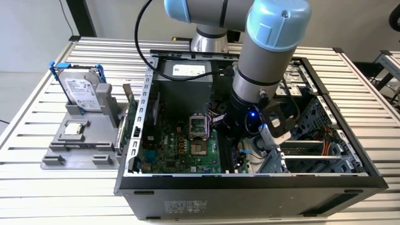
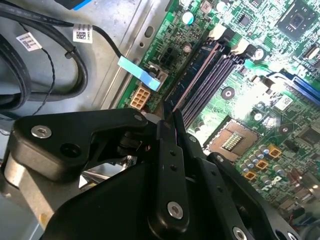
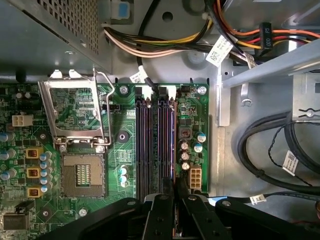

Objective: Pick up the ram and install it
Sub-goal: 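Insert the ram into the slot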

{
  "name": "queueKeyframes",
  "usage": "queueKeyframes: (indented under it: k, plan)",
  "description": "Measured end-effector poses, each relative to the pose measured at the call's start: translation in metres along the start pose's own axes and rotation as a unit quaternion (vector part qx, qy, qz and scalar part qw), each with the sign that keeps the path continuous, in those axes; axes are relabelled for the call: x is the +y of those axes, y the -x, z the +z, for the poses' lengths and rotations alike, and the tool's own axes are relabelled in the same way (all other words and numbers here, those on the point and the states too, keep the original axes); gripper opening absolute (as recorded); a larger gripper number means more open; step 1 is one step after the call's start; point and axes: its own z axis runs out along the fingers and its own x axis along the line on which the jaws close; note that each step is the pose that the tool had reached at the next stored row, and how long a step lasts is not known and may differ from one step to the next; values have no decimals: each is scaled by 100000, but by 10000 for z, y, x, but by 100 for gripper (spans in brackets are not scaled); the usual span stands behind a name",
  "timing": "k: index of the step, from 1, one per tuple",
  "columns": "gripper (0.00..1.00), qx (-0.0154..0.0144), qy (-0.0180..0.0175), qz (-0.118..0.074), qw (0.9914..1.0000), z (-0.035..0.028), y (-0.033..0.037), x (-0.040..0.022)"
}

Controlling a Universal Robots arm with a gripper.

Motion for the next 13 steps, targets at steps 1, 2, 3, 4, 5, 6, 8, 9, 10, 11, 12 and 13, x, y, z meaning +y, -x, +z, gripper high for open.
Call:
queueKeyframes:
  k: [1,2,3,4,5,6,8,9,10,11,12,13]
  plan:
    - [0,53,-39,-5,100000,0,0,0]
    - [0,152,-153,-10,100000,1,1,0]
    - [0,271,-250,-14,99999,7,1,0]
    - [0,375,-377,-13,99999,12,1,0]
    - [0,488,-460,-14,99998,16,1,1]
    - [0,603,-521,-16,99997,17,1,2]
    - [0,793,-724,-12,99994,23,0,-1]
    - [0,854,-749,-12,99994,28,0,0]
    - [0,914,-756,-18,99993,35,0,0]
    - [0,970,-772,-17,99992,48,1,0]
    - [0,1000,-749,-29,99992,68,4,1]
    - [0,1009,-754,-26,99992,78,5,1]
